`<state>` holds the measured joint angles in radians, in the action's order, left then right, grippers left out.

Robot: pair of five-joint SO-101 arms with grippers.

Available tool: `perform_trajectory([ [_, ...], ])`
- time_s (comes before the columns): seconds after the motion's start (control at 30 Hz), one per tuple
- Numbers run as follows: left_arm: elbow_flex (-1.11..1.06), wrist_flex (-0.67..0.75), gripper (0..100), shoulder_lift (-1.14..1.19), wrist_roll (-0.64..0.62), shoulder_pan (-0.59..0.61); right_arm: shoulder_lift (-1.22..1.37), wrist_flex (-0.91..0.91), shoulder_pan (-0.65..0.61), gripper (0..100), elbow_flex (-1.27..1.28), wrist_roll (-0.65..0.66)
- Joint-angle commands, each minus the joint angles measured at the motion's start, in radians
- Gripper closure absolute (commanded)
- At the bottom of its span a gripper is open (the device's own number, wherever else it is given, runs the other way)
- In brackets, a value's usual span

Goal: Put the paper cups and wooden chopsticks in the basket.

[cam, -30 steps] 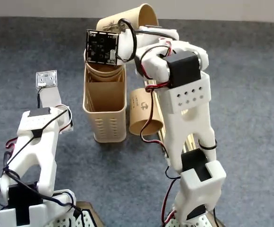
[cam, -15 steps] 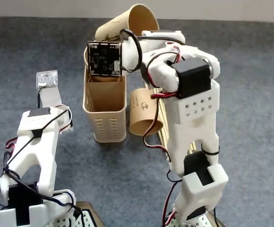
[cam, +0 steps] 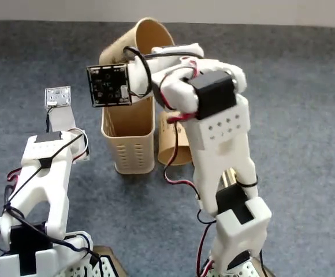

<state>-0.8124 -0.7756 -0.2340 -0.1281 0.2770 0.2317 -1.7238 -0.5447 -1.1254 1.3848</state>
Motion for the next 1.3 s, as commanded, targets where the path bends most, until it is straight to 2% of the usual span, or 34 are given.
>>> perform_trajectory([
  [0.0,0.005,0.012,89,-0.021,0.012,-0.018,-0.004,0.001,0.010,99.3,0.007,0.046],
  [0.13,0.005,0.012,89,-0.021,0.012,-0.018,-0.005,-0.002,0.030,99.3,0.007,0.109],
  [0.43,0.004,0.012,89,-0.021,0.012,-0.018,-0.007,0.007,0.016,99.1,-0.002,0.104],
  [0.57,0.004,0.012,89,-0.021,0.012,-0.018,-0.007,0.007,0.018,92.8,-0.002,0.094],
  [0.7,0.004,0.011,89,-0.021,0.012,-0.018,-0.008,0.076,0.041,85.6,-0.002,-0.002],
  [0.8,0.004,0.011,89,-0.021,0.012,-0.018,-0.008,0.130,0.062,85.2,-0.002,-0.011],
  [1.0,0.004,0.011,89,-0.021,0.012,-0.018,-0.005,0.209,0.065,85.2,-0.002,-0.333],
  [1.17,0.004,0.011,89,-0.021,0.012,-0.018,0.045,0.219,0.051,85.2,0.047,-0.735],
  [1.27,0.004,0.009,89,-0.021,0.012,-0.018,0.130,0.226,0.073,85.2,0.108,-0.822],
])
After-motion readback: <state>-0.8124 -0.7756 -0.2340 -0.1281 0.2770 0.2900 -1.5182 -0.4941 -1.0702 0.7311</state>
